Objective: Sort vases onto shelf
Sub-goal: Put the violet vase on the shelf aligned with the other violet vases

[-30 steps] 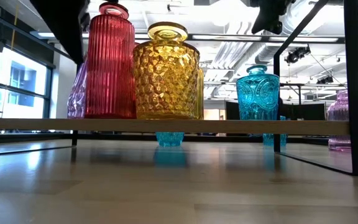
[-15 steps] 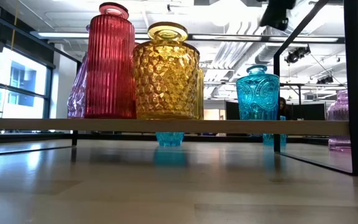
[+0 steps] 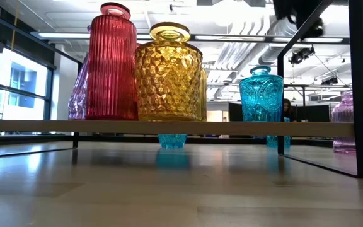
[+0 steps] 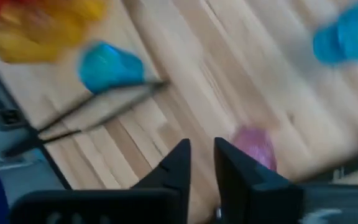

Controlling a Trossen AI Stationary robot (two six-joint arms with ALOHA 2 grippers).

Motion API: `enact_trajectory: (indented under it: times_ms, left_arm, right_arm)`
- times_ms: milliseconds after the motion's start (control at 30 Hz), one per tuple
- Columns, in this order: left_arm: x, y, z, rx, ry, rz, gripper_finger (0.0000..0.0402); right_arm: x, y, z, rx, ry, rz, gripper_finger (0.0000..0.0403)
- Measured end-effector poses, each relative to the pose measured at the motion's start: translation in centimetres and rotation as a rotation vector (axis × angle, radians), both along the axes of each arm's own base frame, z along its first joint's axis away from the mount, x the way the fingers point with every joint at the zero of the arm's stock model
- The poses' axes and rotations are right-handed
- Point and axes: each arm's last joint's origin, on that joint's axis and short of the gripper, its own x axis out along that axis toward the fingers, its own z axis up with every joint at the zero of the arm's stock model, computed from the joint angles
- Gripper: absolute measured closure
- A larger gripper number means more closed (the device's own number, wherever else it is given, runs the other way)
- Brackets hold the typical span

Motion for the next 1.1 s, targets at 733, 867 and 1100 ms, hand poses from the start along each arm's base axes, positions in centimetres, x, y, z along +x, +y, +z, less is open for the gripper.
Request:
enact_trajectory:
  times_ms: [733, 867, 1100]
  left_arm:
    - [-8.4, 4.3, -10.4, -0.106, 0.016, 0.205, 0.0401]
    - [-8.5, 4.3, -11.7, -0.122, 0.011, 0.212, 0.0401]
    - [-8.7, 4.4, -12.1, -0.136, -0.004, 0.22, 0.0401]
  right_arm:
    - [-2.3, 2.3, -7.4, 0.11, 0.158, -0.424, 0.0249]
    - [-2.7, 2.6, -7.5, 0.119, 0.2, -0.419, 0.0249]
    - [-2.8, 2.6, -7.5, 0.111, 0.214, -0.421, 0.0249]
